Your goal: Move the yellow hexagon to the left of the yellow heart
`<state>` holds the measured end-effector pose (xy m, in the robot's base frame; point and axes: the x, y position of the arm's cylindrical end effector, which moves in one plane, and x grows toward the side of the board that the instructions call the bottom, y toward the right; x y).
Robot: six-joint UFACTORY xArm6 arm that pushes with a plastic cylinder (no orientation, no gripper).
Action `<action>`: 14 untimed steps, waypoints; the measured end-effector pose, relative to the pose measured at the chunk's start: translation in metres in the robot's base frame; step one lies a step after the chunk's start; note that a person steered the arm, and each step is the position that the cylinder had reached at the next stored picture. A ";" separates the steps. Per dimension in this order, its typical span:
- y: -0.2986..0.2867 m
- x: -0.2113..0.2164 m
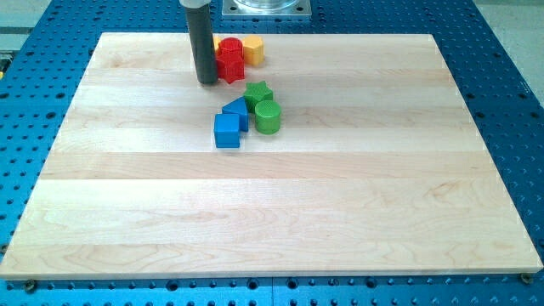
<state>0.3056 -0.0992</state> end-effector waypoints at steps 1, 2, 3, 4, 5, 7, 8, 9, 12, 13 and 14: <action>0.003 0.008; 0.005 0.017; 0.005 0.017; 0.005 0.017; 0.005 0.018; 0.000 0.018; -0.002 0.022; 0.019 0.028; 0.096 -0.059; 0.094 -0.092; 0.090 -0.107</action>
<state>0.1984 -0.0097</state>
